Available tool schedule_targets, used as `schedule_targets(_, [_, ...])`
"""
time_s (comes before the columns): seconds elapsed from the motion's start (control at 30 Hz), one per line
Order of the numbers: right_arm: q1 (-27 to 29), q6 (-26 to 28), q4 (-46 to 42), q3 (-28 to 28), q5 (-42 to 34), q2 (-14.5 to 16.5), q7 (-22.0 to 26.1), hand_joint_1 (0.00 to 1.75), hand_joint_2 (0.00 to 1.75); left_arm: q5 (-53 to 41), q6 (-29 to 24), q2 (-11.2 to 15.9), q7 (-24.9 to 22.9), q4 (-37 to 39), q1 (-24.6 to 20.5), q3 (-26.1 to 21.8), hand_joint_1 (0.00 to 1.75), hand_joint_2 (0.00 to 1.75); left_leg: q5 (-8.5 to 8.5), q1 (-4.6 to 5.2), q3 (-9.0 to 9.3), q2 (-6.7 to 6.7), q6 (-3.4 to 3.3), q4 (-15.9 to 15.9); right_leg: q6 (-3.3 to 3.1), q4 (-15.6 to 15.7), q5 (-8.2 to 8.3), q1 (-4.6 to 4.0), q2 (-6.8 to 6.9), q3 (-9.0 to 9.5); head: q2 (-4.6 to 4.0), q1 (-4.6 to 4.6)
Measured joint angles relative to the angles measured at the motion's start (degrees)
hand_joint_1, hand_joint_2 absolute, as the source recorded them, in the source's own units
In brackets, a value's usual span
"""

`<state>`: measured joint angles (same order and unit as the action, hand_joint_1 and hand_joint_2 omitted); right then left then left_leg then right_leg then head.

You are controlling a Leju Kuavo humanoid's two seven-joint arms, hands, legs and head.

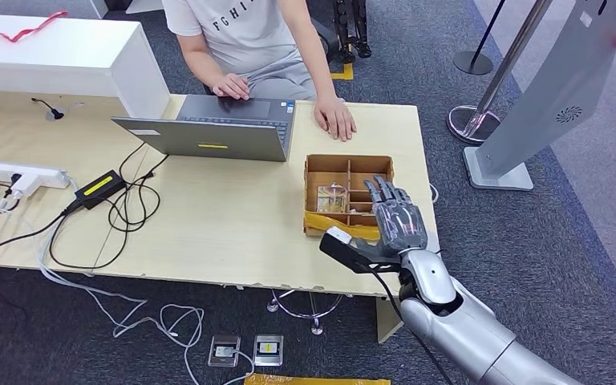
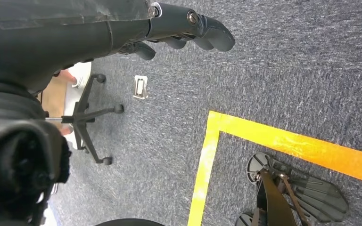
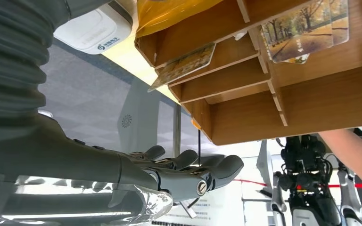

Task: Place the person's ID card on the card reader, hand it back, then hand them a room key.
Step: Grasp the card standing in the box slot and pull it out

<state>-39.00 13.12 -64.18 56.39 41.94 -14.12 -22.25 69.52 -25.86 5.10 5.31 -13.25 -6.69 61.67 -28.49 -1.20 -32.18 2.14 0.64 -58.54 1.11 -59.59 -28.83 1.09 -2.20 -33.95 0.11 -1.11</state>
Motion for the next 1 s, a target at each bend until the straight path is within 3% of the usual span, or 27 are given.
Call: schedule_targets(1.0, [-0.39,1.17,6.86,-0.02,2.65,2.73,2.0,0.0,1.75,0.33,-0.42,-0.01,0.0,0.0,-0.02,0.68,0.0,0.0,0.0,0.0,0.0,0.0,0.0,0.0,0.0,0.0,0.0,0.0,-0.01,0.0,-0.01,0.0])
